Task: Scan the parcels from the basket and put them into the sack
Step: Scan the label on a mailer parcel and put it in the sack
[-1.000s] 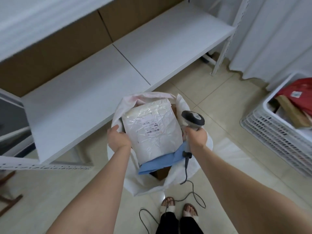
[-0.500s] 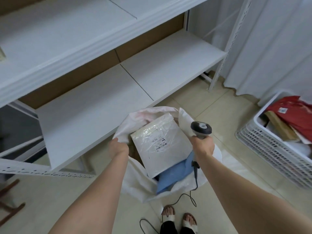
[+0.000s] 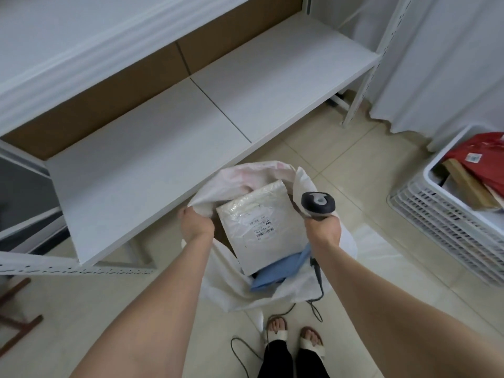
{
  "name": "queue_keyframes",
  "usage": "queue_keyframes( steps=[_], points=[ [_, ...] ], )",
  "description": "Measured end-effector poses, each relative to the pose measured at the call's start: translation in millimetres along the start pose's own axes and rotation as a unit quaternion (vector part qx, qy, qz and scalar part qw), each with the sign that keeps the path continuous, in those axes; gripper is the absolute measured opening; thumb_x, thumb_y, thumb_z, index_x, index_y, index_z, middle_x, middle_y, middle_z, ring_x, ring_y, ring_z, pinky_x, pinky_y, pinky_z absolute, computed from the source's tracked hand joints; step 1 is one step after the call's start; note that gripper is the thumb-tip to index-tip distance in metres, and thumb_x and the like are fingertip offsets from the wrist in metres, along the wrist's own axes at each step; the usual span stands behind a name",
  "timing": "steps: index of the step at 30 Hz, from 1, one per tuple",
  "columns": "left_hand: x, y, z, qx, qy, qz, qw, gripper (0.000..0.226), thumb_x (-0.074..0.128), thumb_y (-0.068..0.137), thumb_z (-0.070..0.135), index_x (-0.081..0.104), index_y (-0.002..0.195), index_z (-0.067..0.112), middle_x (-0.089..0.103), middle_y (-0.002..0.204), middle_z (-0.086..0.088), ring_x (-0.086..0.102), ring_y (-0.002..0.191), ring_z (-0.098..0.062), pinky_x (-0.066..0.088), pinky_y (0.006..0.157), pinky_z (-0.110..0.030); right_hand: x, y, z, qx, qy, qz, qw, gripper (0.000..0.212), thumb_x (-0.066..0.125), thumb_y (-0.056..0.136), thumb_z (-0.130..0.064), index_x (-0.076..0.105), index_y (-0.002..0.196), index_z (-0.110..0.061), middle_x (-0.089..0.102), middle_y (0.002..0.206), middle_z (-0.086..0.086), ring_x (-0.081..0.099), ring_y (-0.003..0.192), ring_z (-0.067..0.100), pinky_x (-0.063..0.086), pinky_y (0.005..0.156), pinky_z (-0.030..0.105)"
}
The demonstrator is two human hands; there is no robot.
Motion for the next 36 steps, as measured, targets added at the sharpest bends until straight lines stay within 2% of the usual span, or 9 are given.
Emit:
queue_keyframes(
  steps=[4, 8, 12, 18, 21, 24, 28, 33, 36],
  points=[
    [-21.1, 19.7, 8.0, 0.096, -0.041, 0.115, 0.988, 0.045, 0.043, 0.084, -0.011, 0.054, 0.127, -0.004, 0.041, 0.144, -0.008, 0.049, 0.123, -0.03, 0.035, 0.103, -0.028, -1.0, 6.2, -10.2, -0.026, 0.033, 0.061, 0.997, 0.037, 0.064, 0.084, -0.019, 0.058, 0.119, -0.009, 0.064, 0.112, 0.006, 0.061, 0.094, 0.028, 0.046, 0.078, 0.034],
    [-26.1, 36.0, 14.8, 0.102, -0.052, 0.112, 0.987, 0.042, 0.038, 0.089, -0.011, 0.052, 0.128, -0.003, 0.043, 0.143, -0.007, 0.05, 0.122, -0.027, 0.032, 0.098, -0.019, 16.5, 5.2, -0.1, -0.014, -0.012, 0.012, 1.0, 0.025, 0.063, 0.083, -0.014, 0.063, 0.106, -0.005, 0.06, 0.078, 0.003, 0.058, 0.081, 0.027, 0.048, 0.073, 0.035],
    [-38.8, 32.6, 30.0, 0.122, -0.052, 0.141, 0.981, 0.041, 0.038, 0.09, -0.011, 0.055, 0.127, -0.003, 0.041, 0.143, -0.006, 0.052, 0.12, -0.026, 0.032, 0.095, -0.016, 9.7, -0.6, -25.4, -0.047, 0.061, 0.064, 0.995, 0.035, 0.065, 0.081, -0.017, 0.055, 0.114, -0.012, 0.061, 0.101, 0.002, 0.058, 0.086, 0.024, 0.05, 0.078, 0.038],
    [-4.0, 18.8, -15.0, -0.062, 0.174, -0.058, 0.981, 0.039, 0.05, 0.091, 0.007, 0.049, 0.13, 0.0, 0.039, 0.139, -0.02, 0.039, 0.127, -0.034, 0.036, 0.102, -0.038, 23.2, 13.4, 20.2, 0.039, -0.098, -0.036, 0.994, 0.006, 0.06, 0.082, -0.012, 0.056, 0.08, -0.008, 0.055, 0.069, 0.006, 0.054, 0.068, 0.025, 0.044, 0.066, 0.031],
    [9.6, 4.3, -8.0, 0.032, 0.277, -0.035, 0.96, 0.047, 0.053, 0.089, 0.009, 0.043, 0.135, 0.011, 0.015, 0.151, -0.017, 0.028, 0.132, -0.034, 0.029, 0.107, -0.04, 28.8, 19.1, 31.8, 0.042, -0.106, -0.039, 0.993, 0.007, 0.059, 0.083, -0.013, 0.054, 0.083, -0.009, 0.052, 0.066, 0.004, 0.047, 0.059, 0.017, 0.041, 0.059, 0.029],
    [51.6, -14.8, 5.1, 0.238, 0.362, -0.105, 0.895, 0.054, 0.05, 0.088, 0.004, 0.041, 0.139, 0.02, 0.023, 0.151, -0.009, 0.026, 0.136, -0.027, 0.029, 0.108, -0.036, 24.6, 23.2, 39.2, 0.048, -0.116, -0.027, 0.992, 0.014, 0.062, 0.081, -0.019, 0.056, 0.089, -0.01, 0.056, 0.071, 0.006, 0.058, 0.069, 0.026, 0.051, 0.067, 0.035],
    [104.6, -35.2, -17.9, 0.285, 0.448, -0.315, 0.787, 0.058, 0.043, 0.09, 0.004, 0.035, 0.145, 0.021, 0.038, 0.145, -0.006, 0.037, 0.133, -0.024, 0.036, 0.107, -0.038, 23.3, 29.5, 41.6, 0.04, -0.134, -0.03, 0.99, 0.022, 0.062, 0.078, -0.022, 0.058, 0.096, -0.01, 0.061, 0.078, 0.009, 0.062, 0.076, 0.03, 0.054, 0.071, 0.04],
    [98.8, -25.1, -120.9, 0.066, 0.75, -0.392, 0.528, 0.05, 0.029, 0.1, 0.026, 0.022, 0.149, 0.015, 0.014, 0.157, -0.012, 0.01, 0.145, -0.035, 0.004, 0.117, -0.047, 28.6, 46.0, 59.5, 0.076, -0.199, -0.04, 0.976, 0.038, 0.06, 0.085, -0.02, 0.054, 0.12, -0.006, 0.058, 0.117, 0.012, 0.057, 0.109, 0.032, 0.053, 0.088, 0.042],
    [95.4, -23.3, -133.2, 0.057, 0.751, -0.415, 0.511, 0.046, 0.031, 0.099, 0.021, 0.032, 0.145, 0.016, 0.022, 0.155, -0.011, 0.019, 0.142, -0.037, 0.01, 0.116, -0.05, 34.7, 46.9, 67.5, 0.08, -0.269, -0.027, 0.959, 0.042, 0.057, 0.09, -0.013, 0.047, 0.13, -0.002, 0.042, 0.133, 0.013, 0.042, 0.122, 0.033, 0.045, 0.097, 0.042]
  ],
)
Point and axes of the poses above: each hand's wrist, its own y-axis towards the middle knuckle, its own x-axis out of the palm, z = x × y, the point moved 6 cm from there along y, towards the middle knuckle
